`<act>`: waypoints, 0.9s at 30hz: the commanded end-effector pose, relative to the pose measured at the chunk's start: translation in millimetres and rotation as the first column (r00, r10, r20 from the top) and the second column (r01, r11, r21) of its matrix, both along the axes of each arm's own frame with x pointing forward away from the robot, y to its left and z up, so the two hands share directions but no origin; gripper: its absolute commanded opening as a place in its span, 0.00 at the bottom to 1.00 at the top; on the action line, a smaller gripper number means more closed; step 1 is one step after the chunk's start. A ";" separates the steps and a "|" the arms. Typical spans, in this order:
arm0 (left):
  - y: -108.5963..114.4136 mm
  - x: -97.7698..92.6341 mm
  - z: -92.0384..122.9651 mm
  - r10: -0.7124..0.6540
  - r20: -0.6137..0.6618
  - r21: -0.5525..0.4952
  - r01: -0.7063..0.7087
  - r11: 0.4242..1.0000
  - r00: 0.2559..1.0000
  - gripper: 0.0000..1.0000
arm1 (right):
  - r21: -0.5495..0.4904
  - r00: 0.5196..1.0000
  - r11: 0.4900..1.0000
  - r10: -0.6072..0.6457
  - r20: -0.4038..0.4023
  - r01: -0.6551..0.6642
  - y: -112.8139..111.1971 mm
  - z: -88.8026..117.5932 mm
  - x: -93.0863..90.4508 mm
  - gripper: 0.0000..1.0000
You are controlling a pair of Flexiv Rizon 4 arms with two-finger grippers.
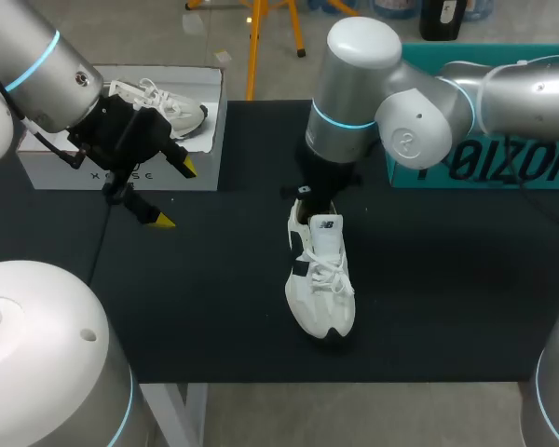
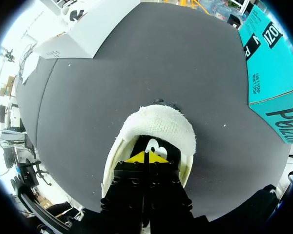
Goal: Take the shoe out of the shoebox, open the shoe tongue, remove and reinsert the insole, then place the shoe into the shoebox
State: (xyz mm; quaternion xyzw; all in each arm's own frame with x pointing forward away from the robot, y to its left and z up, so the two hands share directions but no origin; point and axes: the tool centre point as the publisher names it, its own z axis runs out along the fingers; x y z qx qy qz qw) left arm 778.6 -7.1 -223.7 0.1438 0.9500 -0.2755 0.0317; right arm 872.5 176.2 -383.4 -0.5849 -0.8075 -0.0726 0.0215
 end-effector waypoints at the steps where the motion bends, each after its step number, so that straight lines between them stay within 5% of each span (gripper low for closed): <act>1: -0.2 0.6 0.5 0.000 -0.002 0.005 0.000 1.000 1.000 1.00 | -0.026 1.000 1.000 -0.014 0.026 0.014 -12.7 37.5 -17.2 0.00; 8: -0.2 0.6 0.5 0.000 -0.002 0.005 0.000 1.000 1.000 1.00 | -0.047 1.000 0.999 -0.020 0.009 0.020 -16.9 43.3 -31.4 0.00; 23: -0.2 0.6 0.5 0.000 -0.002 0.005 0.000 1.000 1.000 1.00 | -0.059 0.996 0.998 -0.029 -0.079 0.024 -0.4 8.0 -40.0 0.00; 24: -0.2 0.6 0.5 0.000 -0.002 0.005 0.000 1.000 1.000 1.00 | -0.058 0.996 0.998 -0.029 -0.080 0.024 1.8 8.9 -40.1 0.05; 26: -0.2 0.6 0.5 0.000 -0.002 0.005 0.000 1.000 1.000 1.00 | -0.061 0.996 0.998 -0.025 -0.080 0.020 4.1 10.8 -40.7 0.46; 27: -0.2 0.6 0.5 0.000 -0.002 0.005 0.000 1.000 1.000 1.00 | -0.061 0.996 0.998 -0.023 -0.081 0.018 4.6 10.7 -40.4 0.50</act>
